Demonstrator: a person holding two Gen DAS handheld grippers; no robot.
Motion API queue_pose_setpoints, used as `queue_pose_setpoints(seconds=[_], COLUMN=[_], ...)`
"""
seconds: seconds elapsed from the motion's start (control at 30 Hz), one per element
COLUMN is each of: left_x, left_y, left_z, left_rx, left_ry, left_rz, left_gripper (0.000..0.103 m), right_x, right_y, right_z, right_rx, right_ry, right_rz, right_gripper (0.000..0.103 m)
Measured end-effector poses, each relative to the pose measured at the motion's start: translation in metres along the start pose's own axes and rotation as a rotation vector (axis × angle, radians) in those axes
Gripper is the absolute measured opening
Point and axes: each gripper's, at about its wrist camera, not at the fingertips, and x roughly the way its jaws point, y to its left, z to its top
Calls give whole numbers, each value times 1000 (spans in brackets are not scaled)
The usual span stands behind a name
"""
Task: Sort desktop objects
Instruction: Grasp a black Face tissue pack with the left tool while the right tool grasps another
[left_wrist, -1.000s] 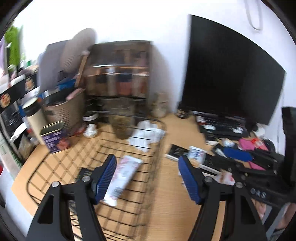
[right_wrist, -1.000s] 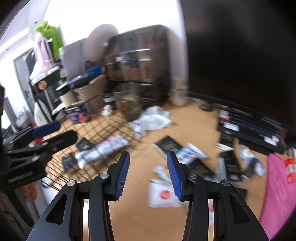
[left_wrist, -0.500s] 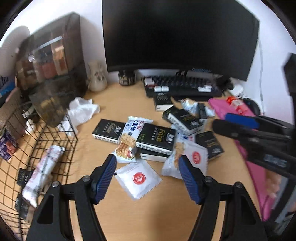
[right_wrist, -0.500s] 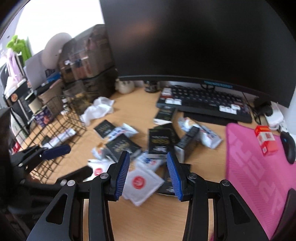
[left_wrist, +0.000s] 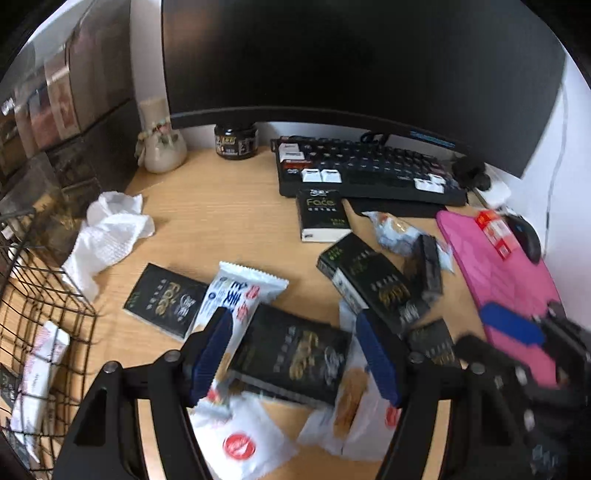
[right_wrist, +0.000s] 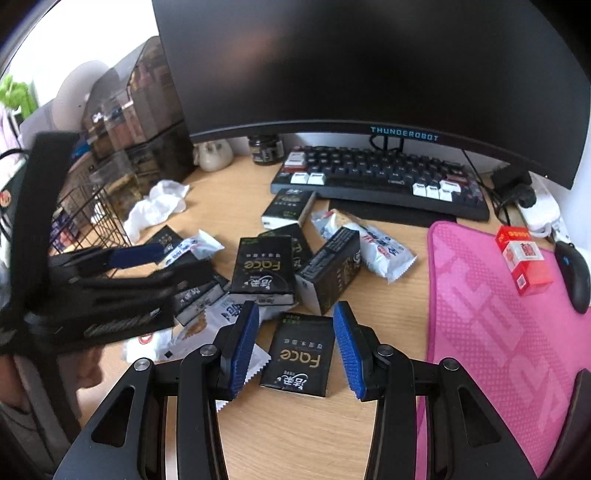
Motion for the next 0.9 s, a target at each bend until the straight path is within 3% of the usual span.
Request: queue_pose_setpoints(seconds=[0.13, 0.37, 0.63, 0.9], left_x=[12, -6, -21, -27], left_y=[1, 7, 31, 23], left_z=[-2, -26, -47, -61], left_rx=[10, 81, 61, 59], left_ry=[15, 17, 45, 63], left_rz=[10, 26, 56, 27], left_gripper=[74, 74, 74, 74], right_x=[2, 4, 9, 22], right_y=[-1, -2, 5, -3], right_z=[0, -2, -4, -10], right_rx=[0, -3, -14, 7], right_ry=[4, 17, 36, 75], right_rz=[5, 11, -5, -34], right_gripper=[42, 42, 42, 45])
